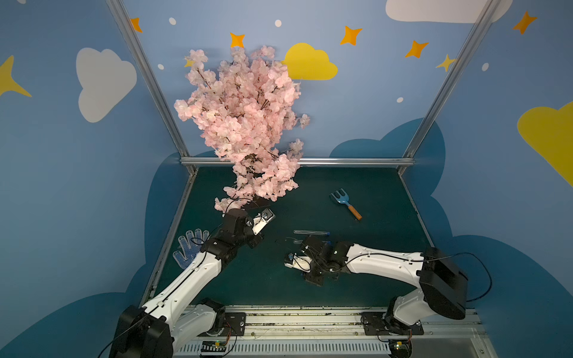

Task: Insert stoppers into test tubes
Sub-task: Move the stopper to the center of the board.

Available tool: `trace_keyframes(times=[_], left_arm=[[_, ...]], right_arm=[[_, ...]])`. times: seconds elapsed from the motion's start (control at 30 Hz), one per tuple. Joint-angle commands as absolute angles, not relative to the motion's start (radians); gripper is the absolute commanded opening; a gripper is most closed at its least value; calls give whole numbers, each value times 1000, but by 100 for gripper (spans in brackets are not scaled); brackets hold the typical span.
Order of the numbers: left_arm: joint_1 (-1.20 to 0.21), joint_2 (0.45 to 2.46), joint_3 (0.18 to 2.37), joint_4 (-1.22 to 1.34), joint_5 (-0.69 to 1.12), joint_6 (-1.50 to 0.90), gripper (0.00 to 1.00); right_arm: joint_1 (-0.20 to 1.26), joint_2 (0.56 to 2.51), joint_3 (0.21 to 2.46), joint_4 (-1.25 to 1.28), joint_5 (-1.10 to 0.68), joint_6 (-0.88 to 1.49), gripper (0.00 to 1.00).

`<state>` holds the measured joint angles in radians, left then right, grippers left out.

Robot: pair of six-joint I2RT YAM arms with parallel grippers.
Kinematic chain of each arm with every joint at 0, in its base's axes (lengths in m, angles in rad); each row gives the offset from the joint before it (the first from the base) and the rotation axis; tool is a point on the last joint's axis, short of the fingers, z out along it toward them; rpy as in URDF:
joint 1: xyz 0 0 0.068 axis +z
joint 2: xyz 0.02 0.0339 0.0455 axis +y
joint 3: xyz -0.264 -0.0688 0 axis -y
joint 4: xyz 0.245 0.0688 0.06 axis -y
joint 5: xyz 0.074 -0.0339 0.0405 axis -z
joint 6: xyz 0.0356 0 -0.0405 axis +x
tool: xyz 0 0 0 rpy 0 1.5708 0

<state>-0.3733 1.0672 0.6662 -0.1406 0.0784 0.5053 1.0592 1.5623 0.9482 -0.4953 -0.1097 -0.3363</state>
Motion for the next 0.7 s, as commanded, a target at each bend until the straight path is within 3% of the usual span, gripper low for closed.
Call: trace_keyframes(times=[0.0,0.23,0.67], left_arm=[[-370,1075,660,-144,94,521,2],[-370,1074,642,-125,144,544,2],[-370,1092,632,-115,178,563,2]], right_arm=[[1006,1615,987,-579,-68,-515,3],[931,1686,975,-521,-91,-630,4],[860,1721,945,-492,-151,-681,20]])
